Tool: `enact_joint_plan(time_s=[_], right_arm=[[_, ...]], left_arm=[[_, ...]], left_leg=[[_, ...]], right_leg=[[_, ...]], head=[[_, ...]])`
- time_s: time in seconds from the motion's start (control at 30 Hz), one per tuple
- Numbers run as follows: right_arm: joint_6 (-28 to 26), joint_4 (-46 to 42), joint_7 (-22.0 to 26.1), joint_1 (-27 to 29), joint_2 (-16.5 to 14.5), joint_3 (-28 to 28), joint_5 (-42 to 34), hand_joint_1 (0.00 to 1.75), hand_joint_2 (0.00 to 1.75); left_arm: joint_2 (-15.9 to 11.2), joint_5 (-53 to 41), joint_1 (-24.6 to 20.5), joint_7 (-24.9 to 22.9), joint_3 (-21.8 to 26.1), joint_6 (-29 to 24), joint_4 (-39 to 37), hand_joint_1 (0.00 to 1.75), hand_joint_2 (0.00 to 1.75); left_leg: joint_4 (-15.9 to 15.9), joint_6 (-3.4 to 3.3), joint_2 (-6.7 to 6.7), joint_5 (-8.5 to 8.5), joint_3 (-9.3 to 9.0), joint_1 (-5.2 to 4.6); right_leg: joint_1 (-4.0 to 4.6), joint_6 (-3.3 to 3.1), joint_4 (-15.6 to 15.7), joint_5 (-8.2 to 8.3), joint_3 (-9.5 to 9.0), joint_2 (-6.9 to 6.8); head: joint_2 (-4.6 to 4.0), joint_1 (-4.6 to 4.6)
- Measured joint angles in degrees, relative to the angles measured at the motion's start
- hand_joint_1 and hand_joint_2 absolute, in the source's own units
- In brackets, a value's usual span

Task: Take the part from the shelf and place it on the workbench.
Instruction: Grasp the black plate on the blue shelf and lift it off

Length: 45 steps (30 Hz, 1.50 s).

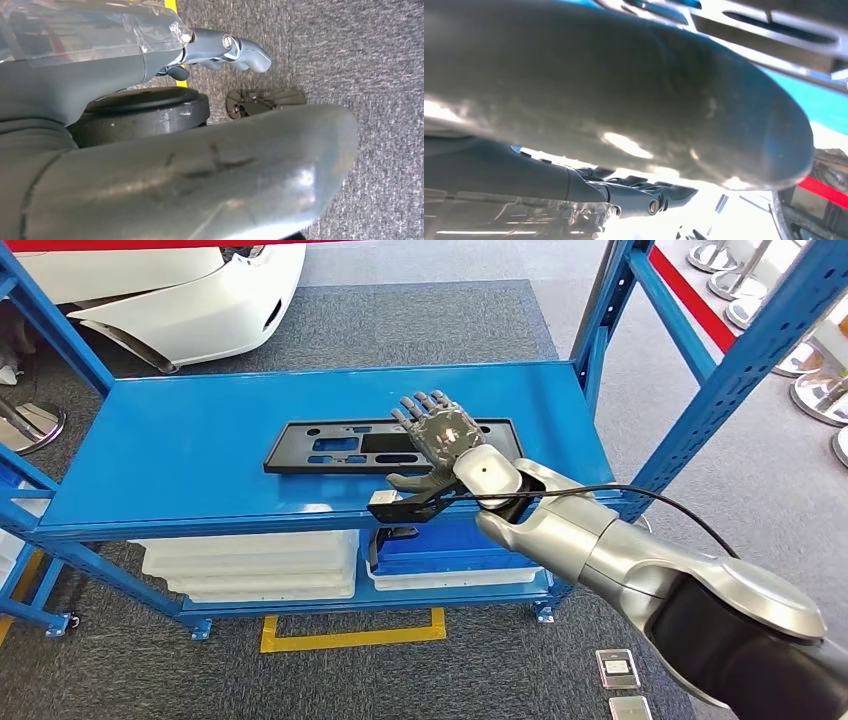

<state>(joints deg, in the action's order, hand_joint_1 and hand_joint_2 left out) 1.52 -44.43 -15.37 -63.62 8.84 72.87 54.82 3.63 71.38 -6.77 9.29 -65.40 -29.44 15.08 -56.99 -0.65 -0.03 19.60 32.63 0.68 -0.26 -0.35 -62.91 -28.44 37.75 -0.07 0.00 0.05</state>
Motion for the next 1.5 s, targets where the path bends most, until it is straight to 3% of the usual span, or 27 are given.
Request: enact_joint_plan(time_s=[0.07, 0.1, 0.13, 0.17, 0.23, 0.27, 0.33, 0.47, 0.5, 0.57, 0.6, 0.63, 0.67, 0.7, 0.77, 0.83, 0.97, 1.1, 1.2, 1.5], right_arm=[[-0.08, 0.19, 0.07, 0.28, 0.02, -0.14, -0.10, 0.00, 0.00], [-0.09, 0.31, 0.10, 0.56, 0.03, -0.15, -0.16, 0.00, 0.00], [-0.09, 0.43, 0.15, 0.82, 0.04, -0.15, -0.19, 0.00, 0.00], [-0.10, 0.55, 0.19, 0.99, 0.06, -0.17, -0.22, 0.00, 0.00], [-0.14, 0.75, 0.26, 1.05, 0.08, -0.31, -0.25, 0.00, 0.00], [-0.16, 0.86, 0.28, 1.02, 0.06, -0.38, -0.27, 0.00, 0.00], [-0.22, 1.08, 0.38, 1.14, -0.04, -0.48, -0.33, 0.00, 0.00], [-0.28, 1.38, 0.55, 1.21, -0.08, -0.63, -0.48, 0.00, 0.00], [-0.30, 1.39, 0.59, 1.15, -0.14, -0.72, -0.49, 0.00, 0.00], [-0.30, 1.42, 0.62, 1.18, -0.26, -0.84, -0.50, 0.00, 0.00], [-0.30, 1.45, 0.63, 1.27, -0.32, -0.85, -0.53, 0.00, 0.00], [-0.30, 1.48, 0.63, 1.36, -0.36, -0.85, -0.56, 0.00, 0.00], [-0.30, 1.50, 0.63, 1.41, -0.40, -0.85, -0.59, 0.00, 0.00], [-0.30, 1.52, 0.64, 1.40, -0.44, -0.86, -0.62, 0.00, 0.00], [-0.30, 1.54, 0.73, 1.33, -0.55, -0.90, -0.69, 0.00, 0.00], [-0.28, 1.60, 1.03, 1.34, -0.69, -0.91, -0.91, 0.00, 0.00], [-0.29, 1.71, 1.86, 1.34, -0.89, -0.98, -2.24, 0.00, 0.00], [-0.55, 1.76, 2.83, 1.45, -1.21, -1.12, -4.39, 0.00, 0.00], [-0.67, 1.77, 3.02, 1.58, -1.38, -1.22, -4.95, 0.00, 0.00], [-2.22, 1.77, 3.09, 2.07, -1.74, -1.64, -7.91, 0.00, 0.00]], left_arm=[[0.00, -0.01, -0.02, 0.00, 0.00, -0.02, 0.00, 0.00, 0.00], [0.00, 0.00, 0.01, -0.01, 0.00, -0.03, 0.00, 0.00, 0.00], [0.00, 0.01, 0.04, -0.01, 0.00, -0.03, 0.00, 0.00, 0.00], [0.01, 0.02, 0.06, -0.02, 0.00, -0.04, 0.00, 0.00, 0.00], [0.01, 0.03, 0.08, -0.02, 0.00, -0.05, -0.01, 0.00, 0.00], [0.00, 0.03, 0.05, -0.03, -0.01, -0.09, -0.02, 0.00, 0.00], [-0.02, 0.04, 0.01, -0.08, -0.05, -0.17, -0.03, 0.00, 0.00], [-0.02, 0.08, 0.00, -0.16, -0.09, -0.21, -0.02, 0.00, 0.00], [-0.02, 0.09, -0.02, -0.19, -0.09, -0.22, -0.02, 0.00, 0.00], [-0.02, 0.09, -0.02, -0.20, -0.09, -0.22, -0.02, 0.00, 0.00], [-0.02, 0.10, 0.00, -0.20, -0.09, -0.23, -0.03, 0.00, 0.00], [-0.02, 0.10, 0.05, -0.21, -0.09, -0.23, -0.03, 0.00, 0.00], [-0.02, 0.10, 0.08, -0.24, -0.09, -0.24, -0.04, 0.00, 0.00], [-0.03, 0.10, 0.10, -0.28, -0.09, -0.25, -0.04, 0.00, 0.00], [-0.04, 0.13, 0.11, -0.34, -0.14, -0.29, -0.04, 0.00, 0.00], [-0.06, 0.28, 0.07, -0.36, -0.27, -0.35, -0.04, 0.00, 0.00], [-0.05, 0.65, 0.11, -0.28, -0.47, -0.41, -0.04, 0.00, 0.00], [-0.04, 0.61, 0.01, 0.15, -0.52, -0.70, -0.04, 0.00, 0.00], [-0.04, 0.62, 0.01, 0.23, -0.52, -0.85, -0.04, 0.00, 0.00], [-0.04, 0.18, -0.05, 0.24, -0.66, -1.01, -0.04, 0.00, 0.00]], left_leg=[[0.10, -0.09, -0.01, 0.02, -0.12, 0.13], [0.04, -0.01, -0.06, 0.14, -0.15, 0.25], [-0.05, 0.16, -0.13, 0.31, -0.23, 0.40], [-0.22, 0.42, -0.24, 0.56, -0.35, 0.60], [-0.82, 1.21, -0.38, 1.40, -0.68, 1.02], [-1.29, 1.71, -0.39, 1.88, -0.68, 1.09], [-1.77, 2.55, -0.37, 2.48, -0.60, 1.06], [-3.17, 3.69, -0.31, 3.87, -0.66, 1.21], [-5.49, 3.84, -0.26, 5.06, 0.26, 1.18], [-13.39, 3.85, -0.19, 8.14, 4.39, 1.07], [-17.07, 3.76, -0.19, 9.11, 6.68, 0.99], [-19.15, 3.56, -0.19, 9.03, 8.31, 0.88], [-18.88, 3.23, -0.19, 7.74, 8.85, 0.72], [-16.36, 2.77, -0.19, 5.43, 8.29, 0.48], [-8.60, 1.57, -0.17, 0.70, 5.67, -0.18], [-3.76, 0.84, -0.10, -0.89, 4.04, -0.69], [-2.03, 0.58, -0.23, -0.84, 3.25, -0.54], [-1.83, 0.92, -0.61, -0.69, 2.60, -0.81], [-1.94, 0.73, -0.60, -0.54, 2.66, -0.91], [-1.95, 0.63, -0.57, -0.48, 2.62, -0.92]], right_leg=[[-0.37, 0.55, -7.24, -3.03, 3.77, 0.08], [-0.59, 0.83, -10.25, -3.81, 5.50, 0.08], [-0.83, 1.11, -11.43, -3.53, 6.38, 0.07], [-1.05, 1.37, -10.29, -2.13, 6.09, 0.05], [-1.45, 1.88, -3.07, 1.90, 2.90, 0.01], [-1.47, 1.89, 0.24, 3.09, 1.40, 0.09], [-1.26, 1.32, 2.77, 3.10, 0.21, 0.31], [-1.11, -0.65, 2.78, 2.37, -0.33, 0.37], [-1.14, -1.06, 2.85, 2.19, -0.65, 0.34], [-0.88, -1.68, 2.87, 1.74, -1.16, 0.27], [-0.68, -1.87, 2.86, 1.56, -1.37, 0.26], [-0.47, -2.00, 2.86, 1.36, -1.59, 0.28], [-0.28, -2.08, 2.86, 1.17, -1.86, 0.33], [-0.13, -2.10, 2.86, 0.95, -2.19, 0.39], [0.13, -2.01, 2.92, 0.51, -2.78, 0.45], [0.25, -1.68, 3.03, 0.27, -2.91, 0.45], [0.35, -0.62, 2.95, 0.06, -3.05, 0.24], [0.50, -1.86, 3.83, 0.34, -4.09, 0.19], [0.38, -1.18, 4.50, -0.05, -4.53, 0.15], [0.37, -1.08, 4.67, 0.02, -4.60, 0.14]], head=[[0.00, 0.56], [0.00, 0.76], [0.00, 0.95], [0.00, 1.18], [0.00, 1.81], [0.00, 2.21], [0.00, 2.34], [0.00, 1.48], [0.00, 1.03], [0.00, -0.02], [0.00, -0.42], [0.00, -0.66], [0.00, -0.84], [0.00, -1.00], [0.00, -1.29], [0.00, -1.46], [0.00, -1.18], [0.00, -0.06], [0.00, 0.24], [0.00, 0.67]])
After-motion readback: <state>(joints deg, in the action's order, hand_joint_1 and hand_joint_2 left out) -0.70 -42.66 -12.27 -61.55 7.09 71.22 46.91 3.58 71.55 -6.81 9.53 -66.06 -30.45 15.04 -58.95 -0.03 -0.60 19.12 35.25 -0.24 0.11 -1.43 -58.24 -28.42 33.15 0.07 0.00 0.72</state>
